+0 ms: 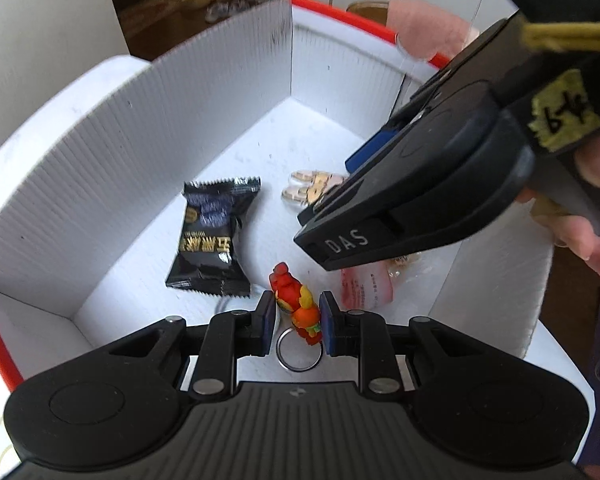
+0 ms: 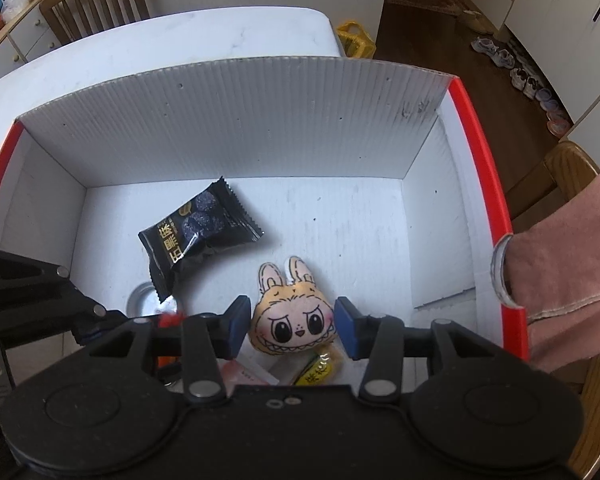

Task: Organize objects
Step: 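Carry both keychains into the red shoebox and open both grippers, then lift both grippers out of the shoebox and return to the item pile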

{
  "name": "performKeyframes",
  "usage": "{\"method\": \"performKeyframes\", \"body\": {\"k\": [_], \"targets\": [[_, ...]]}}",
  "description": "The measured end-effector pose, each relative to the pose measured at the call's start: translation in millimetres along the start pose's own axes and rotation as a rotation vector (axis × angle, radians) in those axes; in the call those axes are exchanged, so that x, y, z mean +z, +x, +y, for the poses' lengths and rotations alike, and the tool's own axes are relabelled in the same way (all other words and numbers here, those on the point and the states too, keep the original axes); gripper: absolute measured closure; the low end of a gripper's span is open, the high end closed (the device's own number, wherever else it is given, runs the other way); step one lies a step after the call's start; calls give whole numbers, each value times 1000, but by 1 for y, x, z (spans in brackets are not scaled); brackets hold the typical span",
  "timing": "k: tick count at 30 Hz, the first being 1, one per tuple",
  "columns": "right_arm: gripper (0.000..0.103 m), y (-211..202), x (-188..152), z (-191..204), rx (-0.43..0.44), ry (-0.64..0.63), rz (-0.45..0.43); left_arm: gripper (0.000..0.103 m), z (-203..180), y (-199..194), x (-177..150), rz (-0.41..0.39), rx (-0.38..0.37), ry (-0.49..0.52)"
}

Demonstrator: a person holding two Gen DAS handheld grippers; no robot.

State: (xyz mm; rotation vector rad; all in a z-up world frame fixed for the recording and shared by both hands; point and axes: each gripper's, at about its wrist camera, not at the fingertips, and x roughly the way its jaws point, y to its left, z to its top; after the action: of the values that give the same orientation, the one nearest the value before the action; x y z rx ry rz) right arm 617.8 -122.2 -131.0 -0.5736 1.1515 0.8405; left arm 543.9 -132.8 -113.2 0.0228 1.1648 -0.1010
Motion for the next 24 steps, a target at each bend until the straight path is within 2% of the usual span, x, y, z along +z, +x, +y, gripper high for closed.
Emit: {"method": "performKeyframes", "body": {"k": [5,9,14,17,24], "targets": [[54,-1,1,-3,9,18,-4,81,-2,3,1,27,-8,18],[53,-8,-1,-4,23,26,-20,81,-4,-1,-1,11,1,34],[52,-24,-5,-4,62,41,-60,81,-3,-13,-6,-31,1,20],[45,-36,-10,-4,73,46,-92,80,-2,-24,-10,-58,1,12],[44,-69,-22,4,94,42,-165,80,6,-54,-22,-134,-17,-38]]}}
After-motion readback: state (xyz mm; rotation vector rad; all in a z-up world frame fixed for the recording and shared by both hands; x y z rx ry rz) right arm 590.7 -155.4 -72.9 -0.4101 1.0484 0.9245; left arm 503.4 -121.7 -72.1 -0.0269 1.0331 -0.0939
